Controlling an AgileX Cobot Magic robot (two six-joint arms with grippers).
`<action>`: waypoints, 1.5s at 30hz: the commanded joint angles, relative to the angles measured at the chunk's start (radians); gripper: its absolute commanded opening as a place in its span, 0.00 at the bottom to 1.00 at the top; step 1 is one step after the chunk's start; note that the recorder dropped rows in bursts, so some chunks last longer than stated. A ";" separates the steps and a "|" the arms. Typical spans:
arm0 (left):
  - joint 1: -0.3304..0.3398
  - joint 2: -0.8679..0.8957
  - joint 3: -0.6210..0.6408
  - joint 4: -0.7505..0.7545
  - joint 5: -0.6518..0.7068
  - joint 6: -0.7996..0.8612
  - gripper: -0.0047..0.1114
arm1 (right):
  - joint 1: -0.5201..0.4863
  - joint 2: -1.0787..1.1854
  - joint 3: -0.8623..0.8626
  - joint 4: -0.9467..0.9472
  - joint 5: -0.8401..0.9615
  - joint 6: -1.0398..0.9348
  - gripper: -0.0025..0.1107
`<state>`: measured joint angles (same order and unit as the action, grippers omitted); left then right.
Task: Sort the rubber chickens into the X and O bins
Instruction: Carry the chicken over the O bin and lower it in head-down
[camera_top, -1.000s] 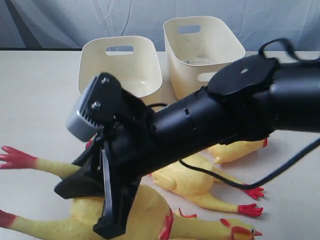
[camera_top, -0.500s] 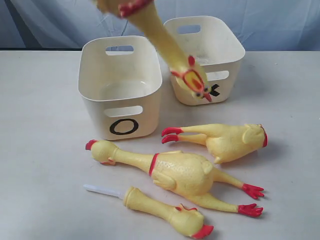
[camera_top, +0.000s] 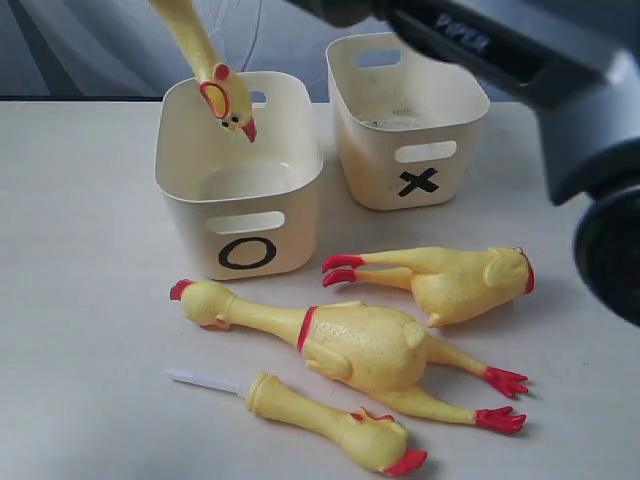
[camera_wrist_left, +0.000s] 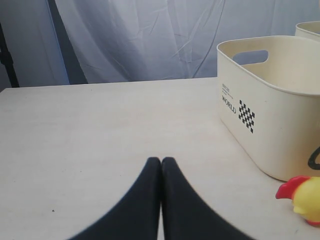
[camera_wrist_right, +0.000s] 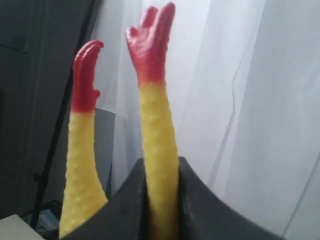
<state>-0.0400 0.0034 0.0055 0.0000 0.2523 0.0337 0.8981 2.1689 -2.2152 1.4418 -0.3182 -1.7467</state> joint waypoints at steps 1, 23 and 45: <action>-0.003 -0.003 -0.006 0.000 -0.013 -0.006 0.04 | -0.018 0.094 -0.068 -0.139 -0.074 -0.010 0.01; -0.003 -0.003 -0.006 0.000 -0.013 -0.006 0.04 | 0.000 0.105 -0.074 -0.071 -0.335 0.020 0.44; -0.003 -0.003 -0.006 0.000 -0.013 -0.006 0.04 | 0.346 -0.225 0.036 0.303 -0.756 -0.368 0.43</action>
<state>-0.0400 0.0034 0.0055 0.0000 0.2523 0.0337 1.1927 2.0236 -2.2045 1.7471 -1.0421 -2.1035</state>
